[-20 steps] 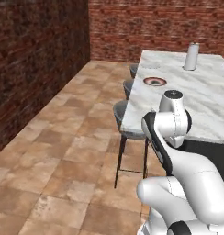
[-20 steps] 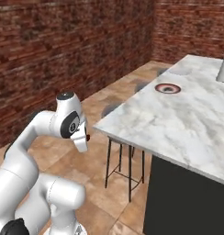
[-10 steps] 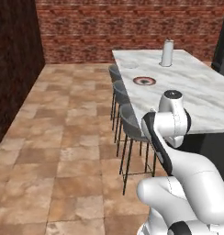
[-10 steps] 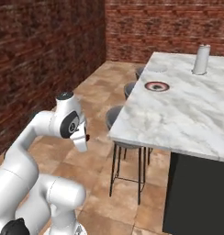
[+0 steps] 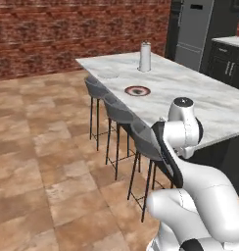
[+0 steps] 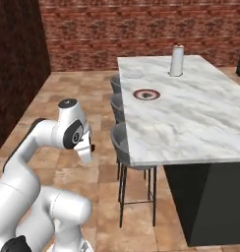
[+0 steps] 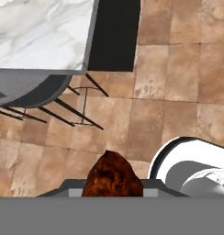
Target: Take the chicken drumsticks from the pan and place one on each plate on the dining counter.
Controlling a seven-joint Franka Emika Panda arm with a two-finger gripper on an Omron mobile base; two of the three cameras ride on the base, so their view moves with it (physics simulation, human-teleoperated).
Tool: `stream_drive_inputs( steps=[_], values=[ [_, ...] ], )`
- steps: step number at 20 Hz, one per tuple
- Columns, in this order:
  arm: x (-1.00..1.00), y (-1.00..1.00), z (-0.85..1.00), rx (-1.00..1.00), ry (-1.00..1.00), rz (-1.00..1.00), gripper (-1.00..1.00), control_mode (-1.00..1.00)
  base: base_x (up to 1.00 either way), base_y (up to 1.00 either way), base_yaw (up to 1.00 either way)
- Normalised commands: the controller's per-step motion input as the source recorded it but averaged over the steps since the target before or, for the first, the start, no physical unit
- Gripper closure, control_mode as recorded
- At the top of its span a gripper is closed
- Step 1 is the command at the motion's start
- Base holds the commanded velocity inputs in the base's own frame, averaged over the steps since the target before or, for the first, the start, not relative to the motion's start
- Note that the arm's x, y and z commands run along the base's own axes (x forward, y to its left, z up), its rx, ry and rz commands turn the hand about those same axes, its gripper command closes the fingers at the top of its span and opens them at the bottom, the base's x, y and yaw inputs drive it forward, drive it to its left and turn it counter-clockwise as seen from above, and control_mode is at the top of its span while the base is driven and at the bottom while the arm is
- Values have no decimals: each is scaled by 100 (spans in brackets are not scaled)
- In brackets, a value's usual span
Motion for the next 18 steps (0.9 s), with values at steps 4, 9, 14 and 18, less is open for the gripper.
stream_drive_inputs(
  steps=[4, 9, 14, 18],
  values=[
    [0, 0, 0, 0, 0, 0, 100, 100, 86, 100, -64],
    [0, 0, 0, 0, 0, 0, 100, 100, 82, 100, -63],
    [0, 0, 0, 0, 0, 0, 100, 100, 66, 100, -62],
    [0, 0, 0, 0, 0, 0, 100, 100, 39, 99, -59]
  ],
)
